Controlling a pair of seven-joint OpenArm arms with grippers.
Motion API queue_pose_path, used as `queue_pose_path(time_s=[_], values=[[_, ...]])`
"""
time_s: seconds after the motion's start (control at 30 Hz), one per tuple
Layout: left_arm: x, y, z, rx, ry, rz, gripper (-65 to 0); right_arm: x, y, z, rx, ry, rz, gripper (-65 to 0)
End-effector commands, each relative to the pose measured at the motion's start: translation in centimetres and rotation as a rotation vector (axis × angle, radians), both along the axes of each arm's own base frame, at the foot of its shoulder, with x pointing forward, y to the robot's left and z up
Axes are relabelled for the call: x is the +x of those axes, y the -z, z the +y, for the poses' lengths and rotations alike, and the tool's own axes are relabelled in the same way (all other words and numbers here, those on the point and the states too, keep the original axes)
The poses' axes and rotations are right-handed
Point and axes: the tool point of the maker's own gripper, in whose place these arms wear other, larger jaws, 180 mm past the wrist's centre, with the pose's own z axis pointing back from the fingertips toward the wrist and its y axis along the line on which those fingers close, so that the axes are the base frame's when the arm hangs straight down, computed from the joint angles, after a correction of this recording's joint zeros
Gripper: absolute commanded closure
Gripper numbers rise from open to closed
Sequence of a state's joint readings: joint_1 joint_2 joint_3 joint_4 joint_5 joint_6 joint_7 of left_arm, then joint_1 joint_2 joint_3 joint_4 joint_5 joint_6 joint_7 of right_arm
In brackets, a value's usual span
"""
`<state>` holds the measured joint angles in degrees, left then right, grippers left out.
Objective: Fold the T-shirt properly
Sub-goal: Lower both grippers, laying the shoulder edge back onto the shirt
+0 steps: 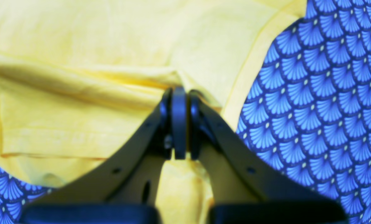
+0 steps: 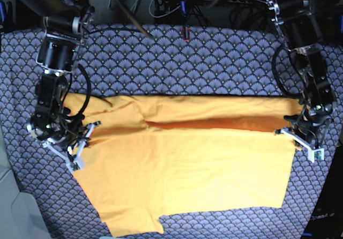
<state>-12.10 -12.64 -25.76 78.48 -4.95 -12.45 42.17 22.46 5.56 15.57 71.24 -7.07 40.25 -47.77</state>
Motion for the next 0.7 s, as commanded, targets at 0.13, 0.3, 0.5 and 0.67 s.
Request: queue_pose_path(time_s=[0.13,0.3,0.5,0.67], values=[[1.0,-2.2,0.7,0.024,-0.004,-0.061,-3.2,1.4,-1.9,-0.4,0.006,0.009,-0.062,-6.3],[0.0,-1.7,1.2,0.03,-0.015,-0.055,-25.6,0.6,-1.1,-0.3,0.002,0.004,-0.039,-21.0],[-1.6,-3.0,2.6,0.047,-0.055,-0.092,-32.9,0.3,-1.2,-1.5,-0.013,0.018,-0.038,-33.9],[-4.5,-3.3,3.4,0.085,-0.076,-0.097,-33.1,-1.0,-2.6,-4.3,-0.045,0.087,-0.088,-34.4]])
